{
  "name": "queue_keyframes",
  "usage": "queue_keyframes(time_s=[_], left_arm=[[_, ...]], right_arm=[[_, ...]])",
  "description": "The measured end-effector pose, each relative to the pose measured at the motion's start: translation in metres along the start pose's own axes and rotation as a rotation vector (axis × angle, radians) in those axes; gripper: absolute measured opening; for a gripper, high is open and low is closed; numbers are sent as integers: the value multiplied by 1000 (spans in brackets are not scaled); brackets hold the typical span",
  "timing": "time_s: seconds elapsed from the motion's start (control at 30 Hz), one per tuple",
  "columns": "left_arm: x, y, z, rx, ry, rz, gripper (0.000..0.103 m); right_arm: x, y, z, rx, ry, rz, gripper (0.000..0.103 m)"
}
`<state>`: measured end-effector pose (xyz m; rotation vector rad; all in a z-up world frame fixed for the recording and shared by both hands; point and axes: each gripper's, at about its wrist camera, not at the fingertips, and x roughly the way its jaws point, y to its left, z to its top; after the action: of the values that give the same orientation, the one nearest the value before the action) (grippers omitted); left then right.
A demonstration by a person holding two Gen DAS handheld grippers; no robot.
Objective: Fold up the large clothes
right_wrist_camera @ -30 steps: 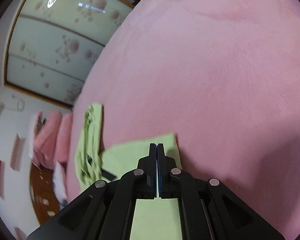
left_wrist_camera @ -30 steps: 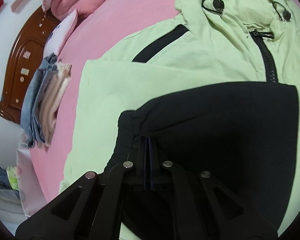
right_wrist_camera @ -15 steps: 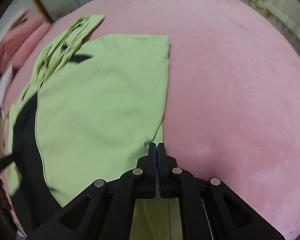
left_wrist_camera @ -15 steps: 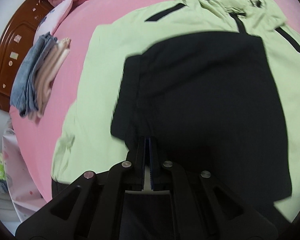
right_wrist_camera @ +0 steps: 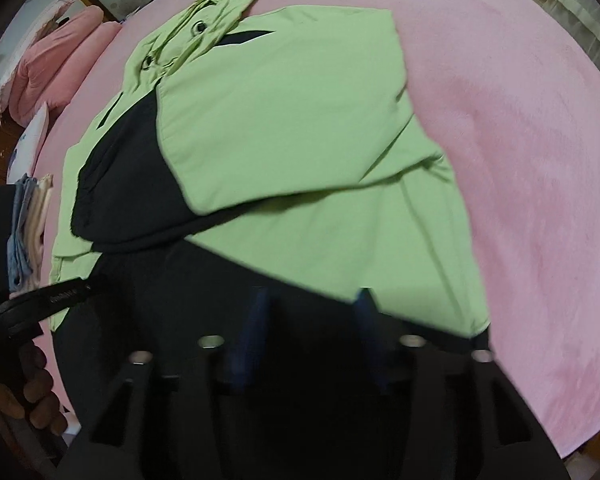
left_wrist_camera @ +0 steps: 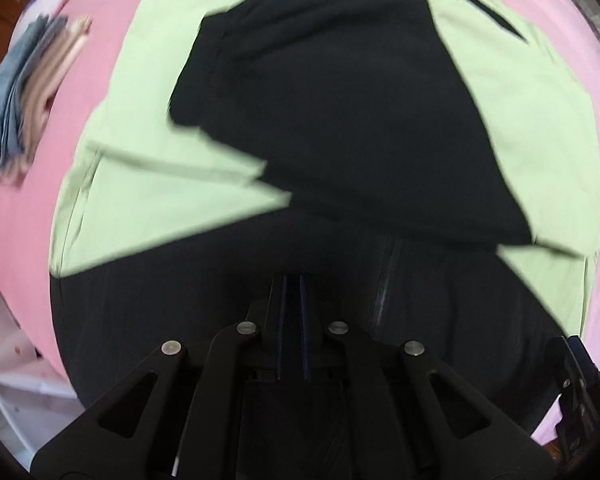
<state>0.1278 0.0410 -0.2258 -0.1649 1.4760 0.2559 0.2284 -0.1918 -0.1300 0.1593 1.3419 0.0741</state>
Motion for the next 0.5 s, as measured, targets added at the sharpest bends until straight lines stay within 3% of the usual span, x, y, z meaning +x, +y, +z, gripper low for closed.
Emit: queue_keyframes(time_s=[0.07, 0.13, 0.17, 0.3, 0.5], left_arm=[[-1, 4, -16, 23, 32, -48, 16], [-4, 11, -37, 49, 49, -89, 49], [-8, 17, -46, 49, 41, -94, 52], [-21, 43, -80, 75, 24, -130, 53], [-51, 85, -124, 115, 26, -182, 54]], right_arm=[[-6, 16, -16, 4, -5, -8, 78], [-16, 25, -32, -19, 0, -6, 78], [-21, 30, -40, -34, 4, -14, 78], [-38, 58, -59, -54, -24, -63, 78], [-91, 88, -98, 10, -68, -58, 82]])
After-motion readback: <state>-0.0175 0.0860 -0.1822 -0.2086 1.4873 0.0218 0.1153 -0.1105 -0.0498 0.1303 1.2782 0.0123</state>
